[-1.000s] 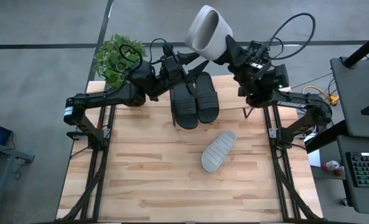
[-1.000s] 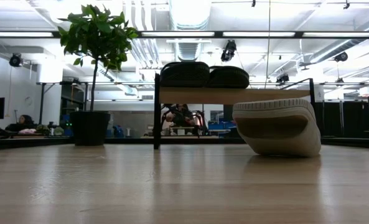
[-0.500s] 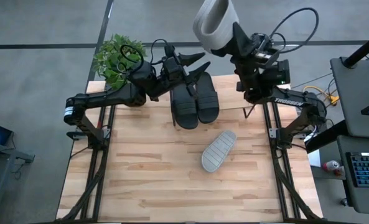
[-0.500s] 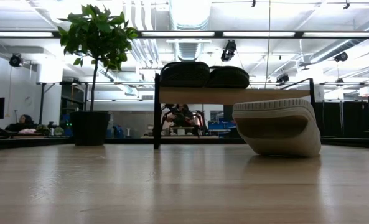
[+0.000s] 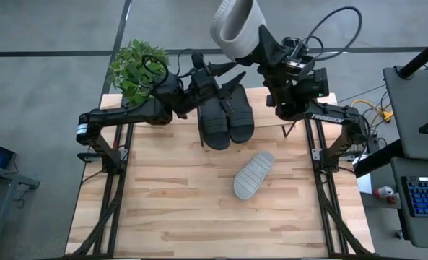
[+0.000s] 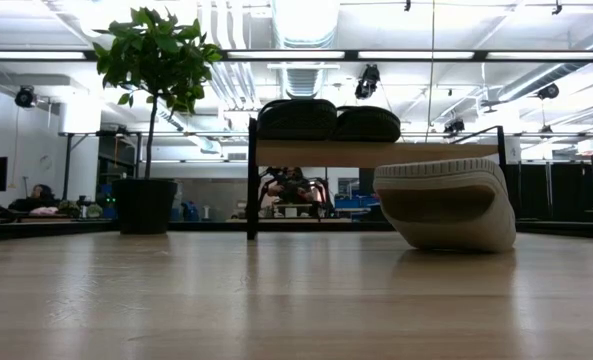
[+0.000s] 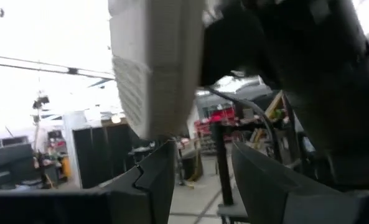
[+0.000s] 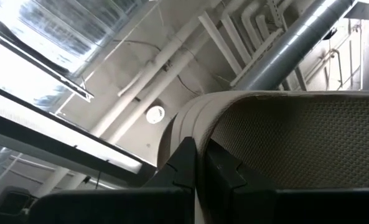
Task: Pick and place slides into the shelf
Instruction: Put the right gray slide on the shelf
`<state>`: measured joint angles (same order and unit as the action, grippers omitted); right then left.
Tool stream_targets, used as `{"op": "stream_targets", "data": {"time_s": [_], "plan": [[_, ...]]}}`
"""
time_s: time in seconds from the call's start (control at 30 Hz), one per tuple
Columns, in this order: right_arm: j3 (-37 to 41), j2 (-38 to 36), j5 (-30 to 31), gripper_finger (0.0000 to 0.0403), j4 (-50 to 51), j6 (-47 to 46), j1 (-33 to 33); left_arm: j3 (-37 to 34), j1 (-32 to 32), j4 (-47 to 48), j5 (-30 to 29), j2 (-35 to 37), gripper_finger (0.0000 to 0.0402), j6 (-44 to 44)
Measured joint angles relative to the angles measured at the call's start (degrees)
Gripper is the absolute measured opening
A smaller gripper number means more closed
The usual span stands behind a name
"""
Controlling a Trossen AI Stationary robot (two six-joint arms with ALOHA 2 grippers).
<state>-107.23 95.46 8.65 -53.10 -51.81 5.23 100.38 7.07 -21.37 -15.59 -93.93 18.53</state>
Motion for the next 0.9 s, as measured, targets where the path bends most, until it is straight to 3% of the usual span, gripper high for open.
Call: {"op": "stream_targets", "data": {"time_s": [0.2, 0.9], "plan": [[0.5, -0.5, 0.4, 0.0009, -0.2, 1.2, 0.0, 1.2, 0.1, -0.7, -4.0, 0.1, 0.0142, 1.4], [0.4, -0.6, 0.6, 0.0009, 0.2, 2.2, -1.2, 2.1, 0.7, -0.9, -4.9, -0.4, 0.0142, 3.5]]}}
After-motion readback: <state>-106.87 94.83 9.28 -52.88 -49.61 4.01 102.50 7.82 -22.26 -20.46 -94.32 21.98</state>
